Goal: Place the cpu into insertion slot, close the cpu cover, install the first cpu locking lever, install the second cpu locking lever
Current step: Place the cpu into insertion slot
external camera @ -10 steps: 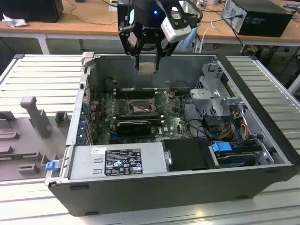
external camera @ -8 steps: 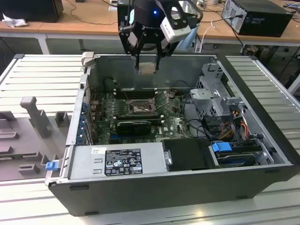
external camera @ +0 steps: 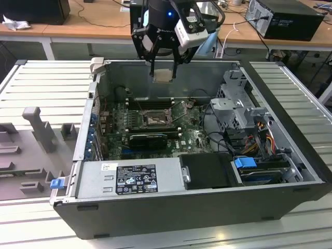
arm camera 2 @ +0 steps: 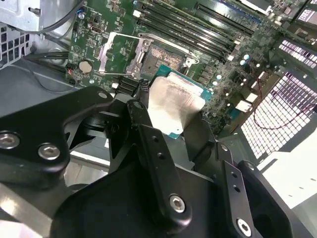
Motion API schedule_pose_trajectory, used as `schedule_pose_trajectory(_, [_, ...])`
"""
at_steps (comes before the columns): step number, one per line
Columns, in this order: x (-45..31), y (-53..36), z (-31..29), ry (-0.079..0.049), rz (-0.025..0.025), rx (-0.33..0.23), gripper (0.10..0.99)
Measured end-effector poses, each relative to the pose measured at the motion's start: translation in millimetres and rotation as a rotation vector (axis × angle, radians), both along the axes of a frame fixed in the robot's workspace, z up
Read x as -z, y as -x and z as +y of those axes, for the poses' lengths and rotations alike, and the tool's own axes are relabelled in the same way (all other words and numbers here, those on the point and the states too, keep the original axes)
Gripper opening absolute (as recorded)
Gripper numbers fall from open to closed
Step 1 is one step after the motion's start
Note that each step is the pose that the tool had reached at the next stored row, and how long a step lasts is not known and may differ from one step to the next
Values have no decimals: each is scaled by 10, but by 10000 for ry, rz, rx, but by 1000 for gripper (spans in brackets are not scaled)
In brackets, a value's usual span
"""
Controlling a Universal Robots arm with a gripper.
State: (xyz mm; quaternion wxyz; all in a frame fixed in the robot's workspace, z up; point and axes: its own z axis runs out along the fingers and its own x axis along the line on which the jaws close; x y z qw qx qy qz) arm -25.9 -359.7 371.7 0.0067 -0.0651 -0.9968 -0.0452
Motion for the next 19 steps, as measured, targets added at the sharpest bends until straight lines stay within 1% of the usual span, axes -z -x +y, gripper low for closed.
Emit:
schedule_pose_trajectory(3, [25,0,0,1,4,1,525])
schedule_pose_trajectory(6, [38,-1,0,28,25,4,525])
schedule_pose_trajectory(8, [39,0,-1,40,26,145,525])
schedule_pose_trajectory(9, [41,-1,0,39,26,448,525])
schedule_pose_trajectory(12, [44,-1,0,38,27,884,525])
schedule_pose_trajectory(14, [45,-1,0,38,28,1074,525])
schedule_pose_trajectory(19, [48,-1,0,37,29,1884,525])
